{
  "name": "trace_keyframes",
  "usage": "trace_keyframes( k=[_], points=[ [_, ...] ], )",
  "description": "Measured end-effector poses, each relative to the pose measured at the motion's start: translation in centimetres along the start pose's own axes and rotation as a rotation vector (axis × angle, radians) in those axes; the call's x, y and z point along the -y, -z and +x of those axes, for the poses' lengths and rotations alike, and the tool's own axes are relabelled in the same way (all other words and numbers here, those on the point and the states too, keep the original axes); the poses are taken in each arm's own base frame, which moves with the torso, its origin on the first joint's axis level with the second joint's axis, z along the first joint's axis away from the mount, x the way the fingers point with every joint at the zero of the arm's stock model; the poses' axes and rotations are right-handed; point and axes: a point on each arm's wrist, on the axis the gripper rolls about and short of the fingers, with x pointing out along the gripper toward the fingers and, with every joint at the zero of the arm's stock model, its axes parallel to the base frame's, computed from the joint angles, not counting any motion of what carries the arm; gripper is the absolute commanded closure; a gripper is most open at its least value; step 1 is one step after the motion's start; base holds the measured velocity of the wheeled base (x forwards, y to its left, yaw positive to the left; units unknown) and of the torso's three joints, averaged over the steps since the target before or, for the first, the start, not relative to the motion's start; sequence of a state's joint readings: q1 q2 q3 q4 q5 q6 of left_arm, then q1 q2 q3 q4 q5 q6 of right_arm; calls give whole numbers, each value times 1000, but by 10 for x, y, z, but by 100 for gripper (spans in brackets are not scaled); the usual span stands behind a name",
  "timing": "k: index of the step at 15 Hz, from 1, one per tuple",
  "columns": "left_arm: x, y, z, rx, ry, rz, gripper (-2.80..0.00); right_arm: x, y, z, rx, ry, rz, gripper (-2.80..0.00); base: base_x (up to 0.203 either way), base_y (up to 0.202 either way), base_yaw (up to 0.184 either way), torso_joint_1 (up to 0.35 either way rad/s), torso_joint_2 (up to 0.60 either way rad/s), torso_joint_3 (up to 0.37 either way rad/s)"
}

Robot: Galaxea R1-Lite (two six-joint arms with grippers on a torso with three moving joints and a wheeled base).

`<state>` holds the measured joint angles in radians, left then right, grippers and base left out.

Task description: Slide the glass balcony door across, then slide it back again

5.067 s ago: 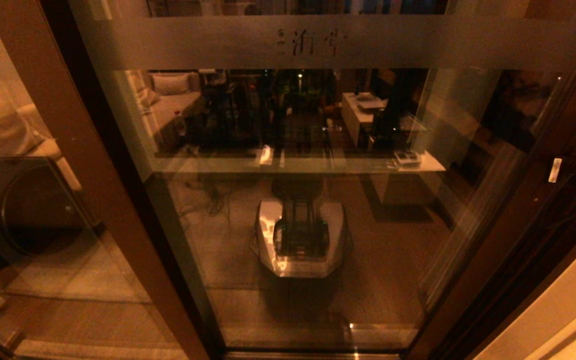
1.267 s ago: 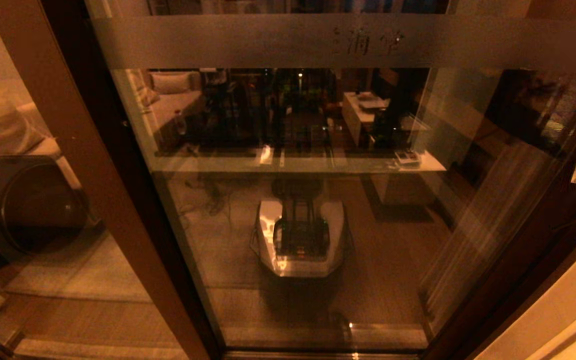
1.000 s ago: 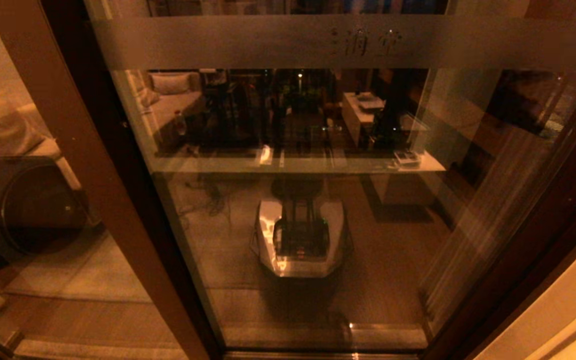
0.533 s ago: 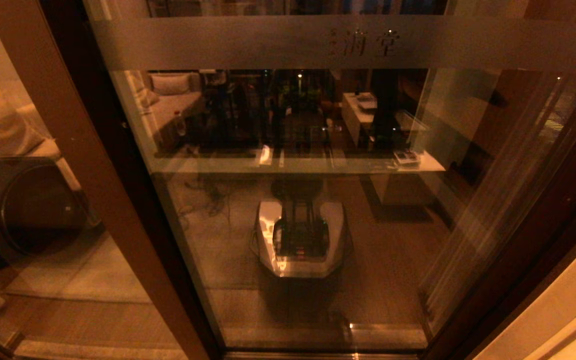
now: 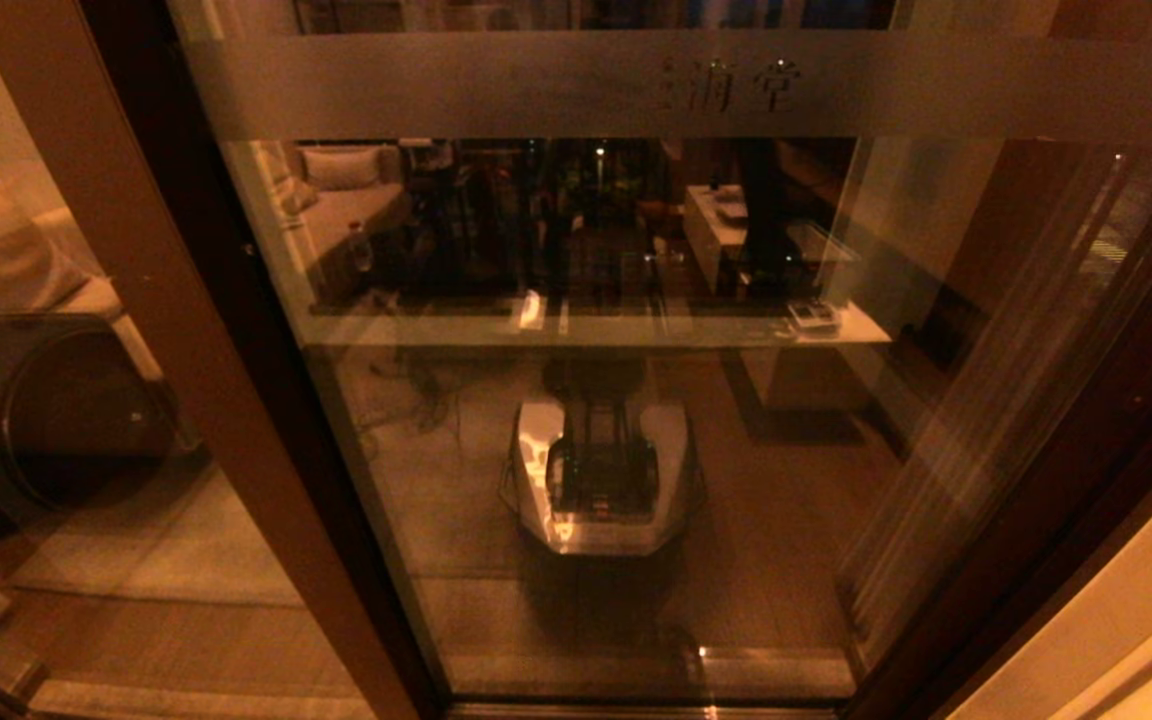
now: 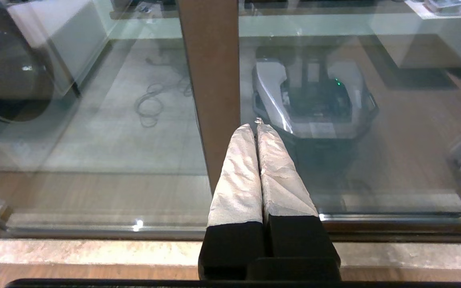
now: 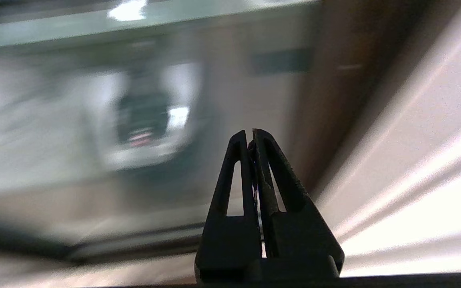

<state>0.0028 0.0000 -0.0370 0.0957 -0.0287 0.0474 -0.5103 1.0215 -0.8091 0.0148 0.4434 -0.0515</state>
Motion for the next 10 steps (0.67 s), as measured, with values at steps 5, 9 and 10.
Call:
trace_keyframes(
  k=[5, 9, 10],
  points=[
    [0, 0, 0, 0, 0, 0, 0, -44, 12, -77, 50, -357, 21, 0, 0, 0, 0, 0, 0, 0],
    [0, 0, 0, -1, 0, 0, 0, -72, 15, -149, 0, -697, 66, 0, 0, 0, 0, 0, 0, 0],
    [0, 0, 0, -1, 0, 0, 0, -73, 16, -168, -18, -757, 70, 0, 0, 0, 0, 0, 0, 0]
  ],
)
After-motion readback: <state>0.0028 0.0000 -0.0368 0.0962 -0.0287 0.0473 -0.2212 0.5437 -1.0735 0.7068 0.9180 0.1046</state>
